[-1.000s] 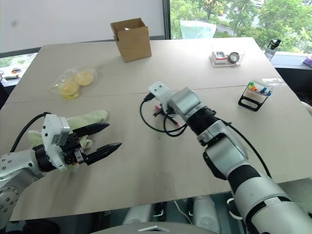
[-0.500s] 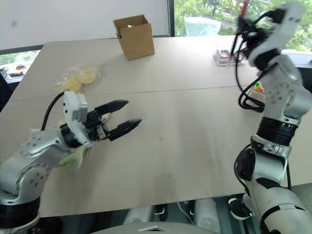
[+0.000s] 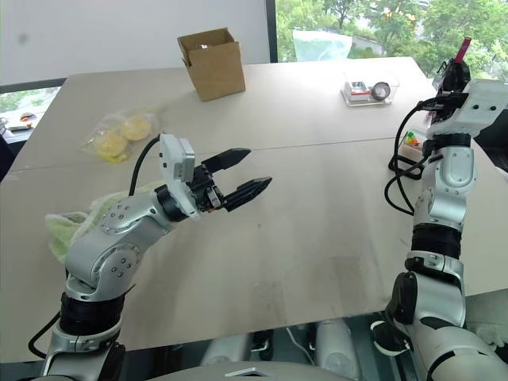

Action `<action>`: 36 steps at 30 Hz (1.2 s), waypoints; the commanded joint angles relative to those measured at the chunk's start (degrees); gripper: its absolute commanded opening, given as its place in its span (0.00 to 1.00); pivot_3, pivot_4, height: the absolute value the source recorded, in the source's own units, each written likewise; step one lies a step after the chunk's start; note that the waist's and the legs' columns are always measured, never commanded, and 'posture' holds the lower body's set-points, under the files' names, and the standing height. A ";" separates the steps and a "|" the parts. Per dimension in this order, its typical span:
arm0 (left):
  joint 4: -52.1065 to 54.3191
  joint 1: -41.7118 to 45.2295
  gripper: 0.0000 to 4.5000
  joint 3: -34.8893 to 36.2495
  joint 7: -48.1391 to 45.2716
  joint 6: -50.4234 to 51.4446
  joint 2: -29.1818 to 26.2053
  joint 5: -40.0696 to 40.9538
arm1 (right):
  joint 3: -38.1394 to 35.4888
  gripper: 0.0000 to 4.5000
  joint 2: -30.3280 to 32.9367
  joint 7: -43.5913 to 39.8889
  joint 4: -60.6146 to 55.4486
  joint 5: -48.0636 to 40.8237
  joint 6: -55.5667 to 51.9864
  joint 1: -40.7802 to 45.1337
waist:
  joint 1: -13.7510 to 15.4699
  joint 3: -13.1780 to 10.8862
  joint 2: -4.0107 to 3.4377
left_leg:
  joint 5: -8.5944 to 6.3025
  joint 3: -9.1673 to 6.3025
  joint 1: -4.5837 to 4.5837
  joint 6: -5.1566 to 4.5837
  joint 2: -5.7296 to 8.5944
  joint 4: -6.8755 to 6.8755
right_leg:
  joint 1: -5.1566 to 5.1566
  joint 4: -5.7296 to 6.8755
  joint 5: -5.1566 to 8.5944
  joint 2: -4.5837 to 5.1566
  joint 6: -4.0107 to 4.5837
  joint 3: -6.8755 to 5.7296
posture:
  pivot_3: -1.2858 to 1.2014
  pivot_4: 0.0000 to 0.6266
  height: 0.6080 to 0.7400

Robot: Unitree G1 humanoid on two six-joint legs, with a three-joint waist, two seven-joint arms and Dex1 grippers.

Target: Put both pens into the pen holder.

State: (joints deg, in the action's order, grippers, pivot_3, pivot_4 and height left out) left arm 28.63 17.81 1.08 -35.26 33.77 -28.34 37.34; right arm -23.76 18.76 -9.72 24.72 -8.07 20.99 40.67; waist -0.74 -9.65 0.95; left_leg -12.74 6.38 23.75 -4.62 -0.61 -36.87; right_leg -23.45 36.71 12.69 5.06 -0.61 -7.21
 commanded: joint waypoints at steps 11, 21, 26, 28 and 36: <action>4.66 0.24 0.94 1.97 -4.29 1.58 -2.65 7.12 | 1.23 0.01 1.46 4.14 7.33 0.76 10.17 -1.21 | 0.02 0.00 0.00 | 0.00 0.00 -0.02 0.00 0.00 -0.02 | 0.00 0.02 -0.05 0.01 0.09 0.00 | 0.52 0.24 1.00; 4.84 0.90 0.94 0.58 -9.12 1.53 -4.96 7.82 | 2.02 0.01 1.60 3.98 11.14 0.67 14.34 -1.30 | 0.03 0.00 -0.01 | 0.00 0.01 -0.01 0.00 0.00 -0.08 | 0.02 0.02 -0.05 0.01 0.09 0.02 | 0.52 0.24 1.00; 5.19 0.67 0.94 -0.11 -9.71 1.31 -4.85 7.53 | 2.35 0.30 2.27 5.27 12.88 1.87 17.13 -1.91 | 0.07 0.00 -0.01 | 0.00 0.01 0.00 0.00 0.00 -0.10 | 0.02 0.01 -0.05 0.02 0.09 0.02 | 0.52 0.24 1.00; 5.00 0.64 0.94 -0.07 -9.82 1.19 -4.82 7.42 | 2.31 0.48 2.44 5.62 11.92 1.76 17.35 -2.69 | 0.08 0.00 0.00 | 0.00 0.01 0.00 0.00 0.00 -0.11 | 0.03 0.01 -0.05 0.02 0.09 0.02 | 0.52 0.24 1.00; 4.51 -0.70 0.94 0.60 -8.87 0.96 -4.64 6.61 | 2.96 0.99 2.93 6.49 -9.25 0.67 11.25 -11.21 | 0.11 -0.01 -0.02 | 0.00 0.00 0.00 0.00 0.00 -0.10 | 0.02 0.02 -0.03 0.02 0.06 0.04 | 0.52 0.24 1.00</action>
State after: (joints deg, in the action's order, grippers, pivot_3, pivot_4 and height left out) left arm 31.60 17.37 1.06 -44.50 35.79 -33.06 43.97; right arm -21.01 20.47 -3.31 22.94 -6.75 34.11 29.89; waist -0.63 -9.65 0.93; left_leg -12.74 6.36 23.74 -4.61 -0.62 -36.96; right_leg -23.43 36.73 12.71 5.07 -0.63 -7.17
